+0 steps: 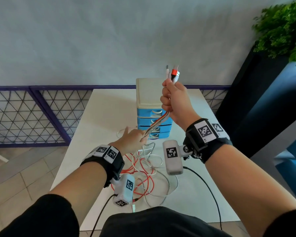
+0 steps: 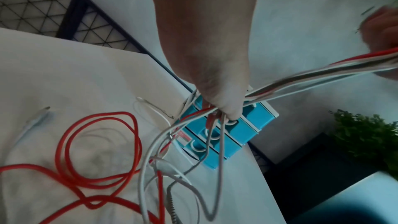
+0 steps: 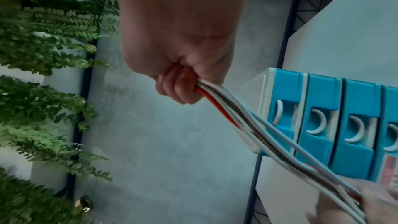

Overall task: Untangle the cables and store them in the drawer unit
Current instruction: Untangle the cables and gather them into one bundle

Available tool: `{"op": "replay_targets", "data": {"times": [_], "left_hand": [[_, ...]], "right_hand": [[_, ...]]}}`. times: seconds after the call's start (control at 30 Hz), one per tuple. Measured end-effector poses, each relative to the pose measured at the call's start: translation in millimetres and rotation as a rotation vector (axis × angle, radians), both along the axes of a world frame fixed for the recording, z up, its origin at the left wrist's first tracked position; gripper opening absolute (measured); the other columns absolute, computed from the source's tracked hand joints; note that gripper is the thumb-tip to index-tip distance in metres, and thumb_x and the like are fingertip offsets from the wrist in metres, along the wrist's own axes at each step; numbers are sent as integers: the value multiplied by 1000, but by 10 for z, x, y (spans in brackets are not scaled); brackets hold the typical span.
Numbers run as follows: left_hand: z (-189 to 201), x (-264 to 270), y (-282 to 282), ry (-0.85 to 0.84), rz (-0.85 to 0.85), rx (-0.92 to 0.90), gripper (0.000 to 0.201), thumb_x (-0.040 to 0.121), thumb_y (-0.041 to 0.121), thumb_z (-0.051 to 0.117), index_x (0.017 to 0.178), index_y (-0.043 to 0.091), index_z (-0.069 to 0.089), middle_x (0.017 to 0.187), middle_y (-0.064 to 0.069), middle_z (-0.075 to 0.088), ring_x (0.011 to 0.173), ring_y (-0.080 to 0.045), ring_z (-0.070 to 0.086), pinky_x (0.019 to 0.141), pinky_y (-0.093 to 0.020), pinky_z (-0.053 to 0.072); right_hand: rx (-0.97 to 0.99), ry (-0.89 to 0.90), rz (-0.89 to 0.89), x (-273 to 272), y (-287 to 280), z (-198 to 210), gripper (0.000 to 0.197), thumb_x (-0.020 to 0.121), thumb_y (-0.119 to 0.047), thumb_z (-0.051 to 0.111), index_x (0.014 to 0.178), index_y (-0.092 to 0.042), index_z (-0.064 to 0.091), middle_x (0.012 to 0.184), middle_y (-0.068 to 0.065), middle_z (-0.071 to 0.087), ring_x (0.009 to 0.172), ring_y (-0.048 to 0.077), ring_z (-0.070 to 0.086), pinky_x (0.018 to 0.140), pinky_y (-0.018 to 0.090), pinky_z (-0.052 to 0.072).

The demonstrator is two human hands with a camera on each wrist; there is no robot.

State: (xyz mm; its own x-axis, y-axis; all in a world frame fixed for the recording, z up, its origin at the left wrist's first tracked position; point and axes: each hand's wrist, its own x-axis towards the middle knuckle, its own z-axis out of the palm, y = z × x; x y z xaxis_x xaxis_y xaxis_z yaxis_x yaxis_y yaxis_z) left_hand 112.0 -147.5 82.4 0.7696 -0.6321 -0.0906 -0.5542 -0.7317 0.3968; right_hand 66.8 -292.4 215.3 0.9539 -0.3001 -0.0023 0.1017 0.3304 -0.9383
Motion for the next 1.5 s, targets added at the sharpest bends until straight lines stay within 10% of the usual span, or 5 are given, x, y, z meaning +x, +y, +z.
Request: {"op": "replay_targets", "data": {"times": [0.27, 0.57, 0.8, 1.23, 1.5], "left_hand": [[-139, 136, 279, 119, 134, 5, 36, 98, 41, 35, 133, 38, 44, 131, 6, 56, 132, -19, 40, 109, -62, -9], [335, -82, 89, 221, -62, -412, 76, 78, 59, 62, 140, 32, 28, 149, 5, 30, 137, -12, 31, 116, -40, 24], [734, -420, -311, 268, -166, -636, 19, 102, 30, 35, 91, 23, 49, 81, 5, 51, 73, -7, 46, 71, -22, 40], [521, -152, 18, 598, -140, -611, 37, 99, 39, 34, 78, 13, 50, 57, 8, 39, 57, -10, 51, 63, -14, 41], [719, 93, 14, 333, -109, -484, 28, 99, 21, 46, 74, 21, 59, 62, 14, 53, 57, 1, 46, 56, -14, 35]], "right_hand": [[21, -56, 22, -19, -53, 220, 24, 103, -24, 38, 82, -15, 45, 49, -10, 29, 37, 4, 20, 33, 16, 17], [21, 2, 28, 3, -129, 8, 25, 103, -25, 38, 81, -16, 44, 48, -10, 31, 36, 3, 22, 31, 15, 20], [117, -32, 79, 13, -51, -62, 22, 102, -27, 41, 85, -14, 47, 55, -4, 37, 41, 8, 33, 35, 19, 30], [258, -31, 26, 95, -380, -80, 29, 103, -33, 36, 79, -20, 45, 48, -11, 29, 36, 2, 21, 30, 15, 17], [-333, 214, 238, 44, -244, -212, 23, 103, -31, 35, 86, -18, 43, 51, -9, 30, 37, 5, 24, 33, 14, 19]]}}
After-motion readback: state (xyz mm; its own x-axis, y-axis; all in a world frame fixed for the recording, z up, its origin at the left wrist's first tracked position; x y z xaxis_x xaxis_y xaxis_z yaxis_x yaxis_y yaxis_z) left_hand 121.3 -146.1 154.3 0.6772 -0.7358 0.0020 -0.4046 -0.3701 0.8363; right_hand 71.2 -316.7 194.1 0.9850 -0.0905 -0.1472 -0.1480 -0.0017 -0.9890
